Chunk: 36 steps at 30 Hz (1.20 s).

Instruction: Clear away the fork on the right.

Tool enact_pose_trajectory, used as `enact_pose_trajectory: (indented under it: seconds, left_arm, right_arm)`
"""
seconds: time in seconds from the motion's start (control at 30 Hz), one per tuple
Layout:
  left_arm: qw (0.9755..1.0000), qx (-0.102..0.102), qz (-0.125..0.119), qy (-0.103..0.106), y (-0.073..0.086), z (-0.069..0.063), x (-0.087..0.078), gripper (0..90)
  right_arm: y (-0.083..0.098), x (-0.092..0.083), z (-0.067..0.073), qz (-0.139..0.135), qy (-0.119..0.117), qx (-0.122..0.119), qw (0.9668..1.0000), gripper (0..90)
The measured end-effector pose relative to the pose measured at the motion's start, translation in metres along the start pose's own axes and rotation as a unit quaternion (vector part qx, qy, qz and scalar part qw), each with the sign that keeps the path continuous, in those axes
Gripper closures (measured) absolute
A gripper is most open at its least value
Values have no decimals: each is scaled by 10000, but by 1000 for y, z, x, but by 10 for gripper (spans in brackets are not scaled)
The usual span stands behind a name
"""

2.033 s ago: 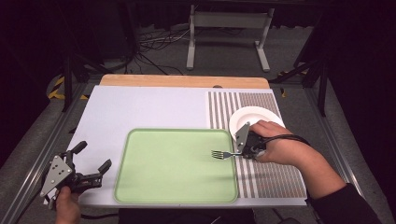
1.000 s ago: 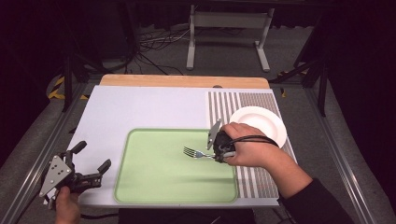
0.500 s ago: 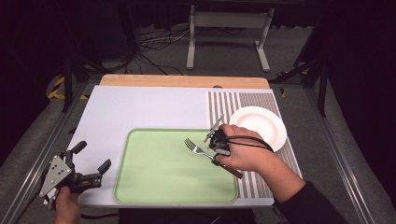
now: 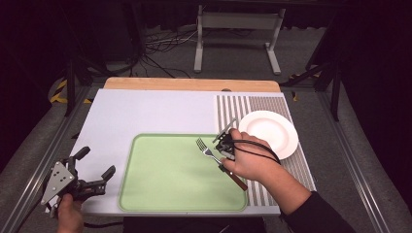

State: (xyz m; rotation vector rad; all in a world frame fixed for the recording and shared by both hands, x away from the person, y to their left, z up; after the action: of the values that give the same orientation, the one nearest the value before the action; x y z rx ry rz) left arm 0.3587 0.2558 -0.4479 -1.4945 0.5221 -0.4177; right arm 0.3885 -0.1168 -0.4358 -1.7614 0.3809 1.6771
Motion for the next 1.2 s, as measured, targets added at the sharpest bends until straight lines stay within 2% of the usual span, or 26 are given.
enact_pose_trajectory:
  seconds: [0.3, 0.47, 0.63, 0.8, 1.0, 1.2]
  left_arm:
    - [10000, -12, 3, -7, 0, 0, 0, 0]
    - [10000, -8, 2, -4, 0, 0, 0, 0]
    - [10000, 1, -1, 1, 0, 0, -1, 0]
    - [10000, -5, -6, -10, 0, 0, 0, 0]
    - [10000, 9, 2, -3, 0, 0, 0, 0]
    - [10000, -1, -7, -11, 0, 0, 0, 0]
  right_arm:
    - [0, 4, -5, -68, 175, 616, 9979, 781]
    - [0, 6, -6, -23, 160, 810, 9966, 781]
    - [2, 10, -10, 57, 261, 1050, 9941, 781]
    - [3, 13, -11, 63, 242, 1166, 9929, 780]
    - [6, 22, -12, 114, 57, 1338, 9909, 779]
    - [12, 32, -14, 259, 83, 1475, 9887, 778]
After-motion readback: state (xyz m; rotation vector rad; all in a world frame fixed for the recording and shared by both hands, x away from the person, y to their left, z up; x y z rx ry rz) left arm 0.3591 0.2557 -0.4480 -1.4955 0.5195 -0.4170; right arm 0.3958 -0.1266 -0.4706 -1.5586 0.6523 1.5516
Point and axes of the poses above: each handheld gripper's, and its own axes: x roughly forward along the jaws, y roughly out of its underside, z roughly to its left, the point moved 8 cm from there along x, roughly forward along the jaws, and after that the axes turned 5 degrees about -x, right-handed, at the moved point
